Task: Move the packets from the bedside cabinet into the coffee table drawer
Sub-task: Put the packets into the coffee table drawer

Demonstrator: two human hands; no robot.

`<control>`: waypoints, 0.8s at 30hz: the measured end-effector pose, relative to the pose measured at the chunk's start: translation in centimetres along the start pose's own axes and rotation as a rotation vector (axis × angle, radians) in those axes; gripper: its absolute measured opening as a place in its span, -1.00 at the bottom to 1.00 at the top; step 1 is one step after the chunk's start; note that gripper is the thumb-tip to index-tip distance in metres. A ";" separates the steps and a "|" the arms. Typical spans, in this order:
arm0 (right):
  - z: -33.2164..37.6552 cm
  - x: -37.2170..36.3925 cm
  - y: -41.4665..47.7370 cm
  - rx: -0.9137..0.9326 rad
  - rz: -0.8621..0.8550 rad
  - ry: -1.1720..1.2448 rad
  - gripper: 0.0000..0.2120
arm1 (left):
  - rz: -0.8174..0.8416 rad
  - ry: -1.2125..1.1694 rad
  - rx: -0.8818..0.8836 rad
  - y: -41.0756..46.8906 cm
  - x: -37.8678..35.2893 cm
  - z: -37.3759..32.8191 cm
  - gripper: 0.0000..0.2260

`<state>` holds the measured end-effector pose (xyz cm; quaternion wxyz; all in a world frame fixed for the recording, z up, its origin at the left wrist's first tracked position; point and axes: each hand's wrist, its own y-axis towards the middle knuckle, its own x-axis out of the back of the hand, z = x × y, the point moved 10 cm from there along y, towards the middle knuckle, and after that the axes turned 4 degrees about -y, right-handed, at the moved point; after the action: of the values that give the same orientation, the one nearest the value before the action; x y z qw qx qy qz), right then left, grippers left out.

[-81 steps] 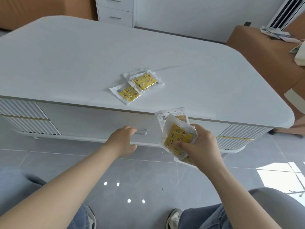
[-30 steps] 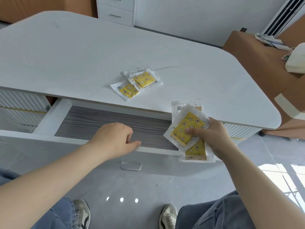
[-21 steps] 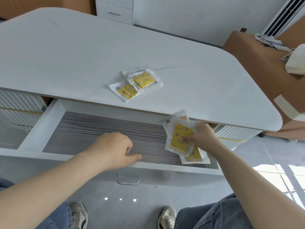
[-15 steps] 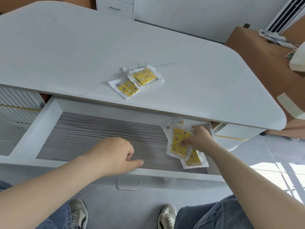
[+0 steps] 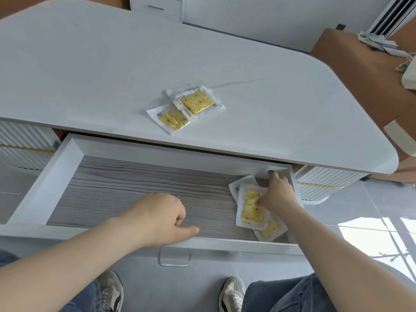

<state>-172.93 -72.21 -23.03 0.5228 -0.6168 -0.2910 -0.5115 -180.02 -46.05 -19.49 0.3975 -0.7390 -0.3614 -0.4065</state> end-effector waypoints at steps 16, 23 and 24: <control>10.6 6.9 -6.6 0.604 -0.152 0.031 -0.58 | -0.662 -0.036 0.087 4.6 14.4 3.6 -0.51; 9.6 9.3 -6.1 0.651 -0.210 0.123 -0.61 | -0.370 -0.014 0.262 12.9 13.2 6.1 -0.28; 9.4 9.4 -6.0 0.652 -0.211 0.129 -0.61 | -0.363 -0.006 0.269 13.3 13.1 6.2 -0.31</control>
<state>-172.37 -63.27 -11.49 0.6541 -0.3501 -0.4675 -0.4807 -161.30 -43.45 -13.97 0.4119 -0.6034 -0.5406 -0.4171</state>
